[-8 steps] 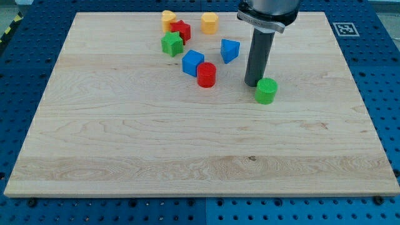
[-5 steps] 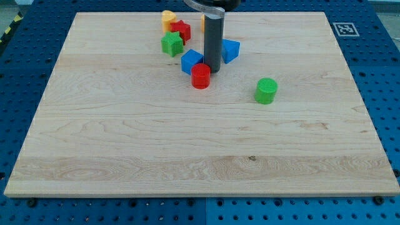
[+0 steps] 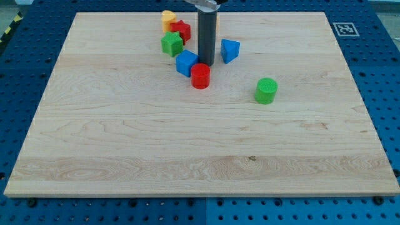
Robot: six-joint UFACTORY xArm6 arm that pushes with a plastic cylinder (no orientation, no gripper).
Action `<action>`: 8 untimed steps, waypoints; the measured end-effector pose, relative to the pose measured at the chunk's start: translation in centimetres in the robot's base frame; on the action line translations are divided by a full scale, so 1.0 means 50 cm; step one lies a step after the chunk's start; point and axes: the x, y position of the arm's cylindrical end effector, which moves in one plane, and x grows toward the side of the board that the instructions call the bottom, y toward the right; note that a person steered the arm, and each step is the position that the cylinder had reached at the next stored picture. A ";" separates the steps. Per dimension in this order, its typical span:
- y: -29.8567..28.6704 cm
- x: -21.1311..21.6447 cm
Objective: Move the blue cube towards the center left
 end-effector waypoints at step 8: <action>-0.184 0.092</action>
